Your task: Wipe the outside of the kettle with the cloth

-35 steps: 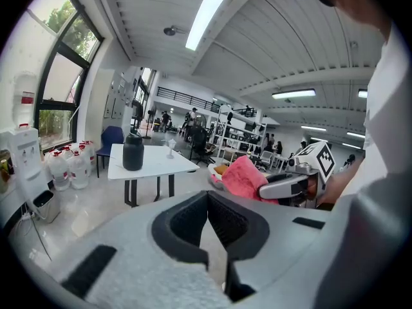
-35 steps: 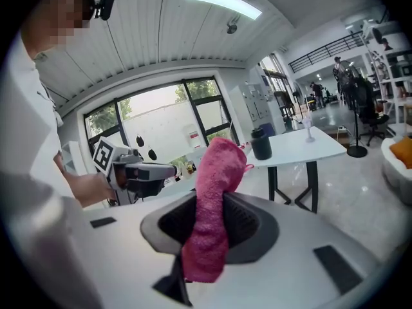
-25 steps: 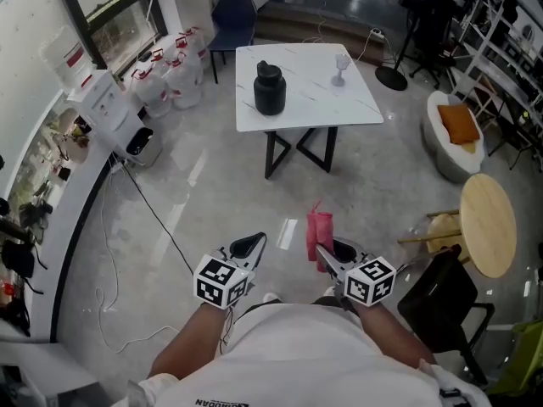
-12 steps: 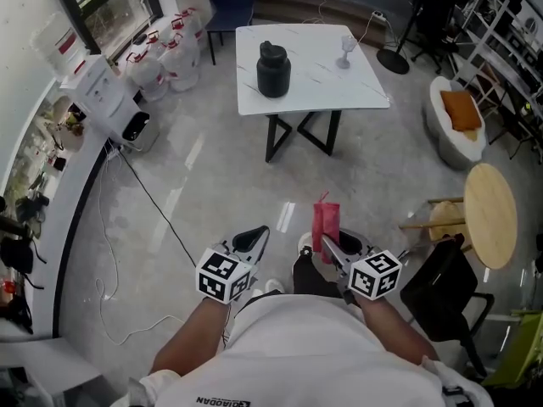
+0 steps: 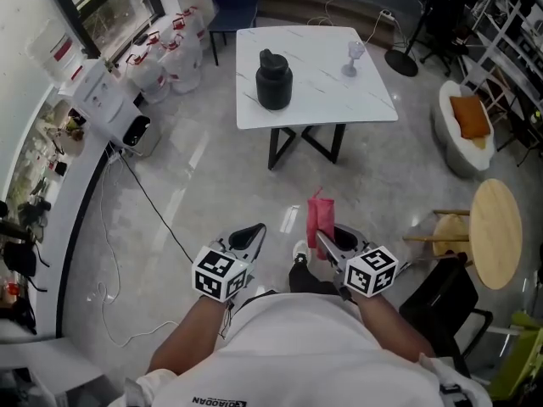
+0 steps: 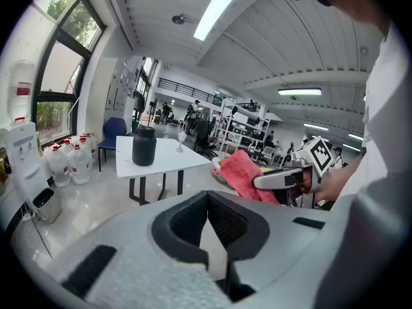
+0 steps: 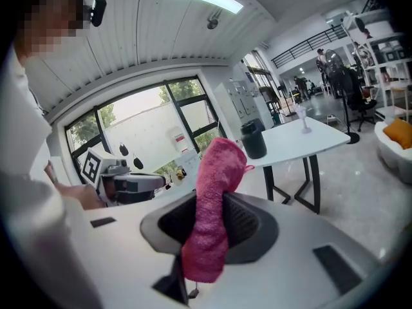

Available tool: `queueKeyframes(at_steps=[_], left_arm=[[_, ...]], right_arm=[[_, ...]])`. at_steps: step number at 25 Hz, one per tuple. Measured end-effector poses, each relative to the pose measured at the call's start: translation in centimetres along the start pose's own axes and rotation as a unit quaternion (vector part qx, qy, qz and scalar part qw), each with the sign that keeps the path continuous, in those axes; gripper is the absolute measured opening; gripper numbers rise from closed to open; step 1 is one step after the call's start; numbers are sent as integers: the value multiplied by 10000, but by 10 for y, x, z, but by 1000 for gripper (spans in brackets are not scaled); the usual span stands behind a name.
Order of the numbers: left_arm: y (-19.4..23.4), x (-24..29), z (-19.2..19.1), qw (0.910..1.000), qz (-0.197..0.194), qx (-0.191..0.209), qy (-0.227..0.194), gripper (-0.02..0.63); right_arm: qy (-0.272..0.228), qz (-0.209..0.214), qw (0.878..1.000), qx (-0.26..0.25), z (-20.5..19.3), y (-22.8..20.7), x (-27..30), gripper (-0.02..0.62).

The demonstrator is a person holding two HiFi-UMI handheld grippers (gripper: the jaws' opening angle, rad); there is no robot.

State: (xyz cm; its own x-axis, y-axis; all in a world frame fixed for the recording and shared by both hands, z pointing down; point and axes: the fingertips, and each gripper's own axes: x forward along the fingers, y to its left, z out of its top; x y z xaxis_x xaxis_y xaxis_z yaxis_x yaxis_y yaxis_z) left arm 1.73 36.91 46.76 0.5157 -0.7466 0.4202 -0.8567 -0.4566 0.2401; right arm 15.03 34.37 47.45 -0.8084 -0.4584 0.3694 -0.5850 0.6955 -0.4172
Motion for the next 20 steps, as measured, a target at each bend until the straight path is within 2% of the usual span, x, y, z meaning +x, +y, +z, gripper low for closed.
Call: queueKeyframes(at_steps=[9,20], left_arm=[[45,66,75,9995,205,129,-188,8],[91,121,109,9978,624,-51,-203,8]], right_arm=[[-126,222,9996,-118,81,-68,51,114],[17,671,9974,-280,128,-126,102,114]])
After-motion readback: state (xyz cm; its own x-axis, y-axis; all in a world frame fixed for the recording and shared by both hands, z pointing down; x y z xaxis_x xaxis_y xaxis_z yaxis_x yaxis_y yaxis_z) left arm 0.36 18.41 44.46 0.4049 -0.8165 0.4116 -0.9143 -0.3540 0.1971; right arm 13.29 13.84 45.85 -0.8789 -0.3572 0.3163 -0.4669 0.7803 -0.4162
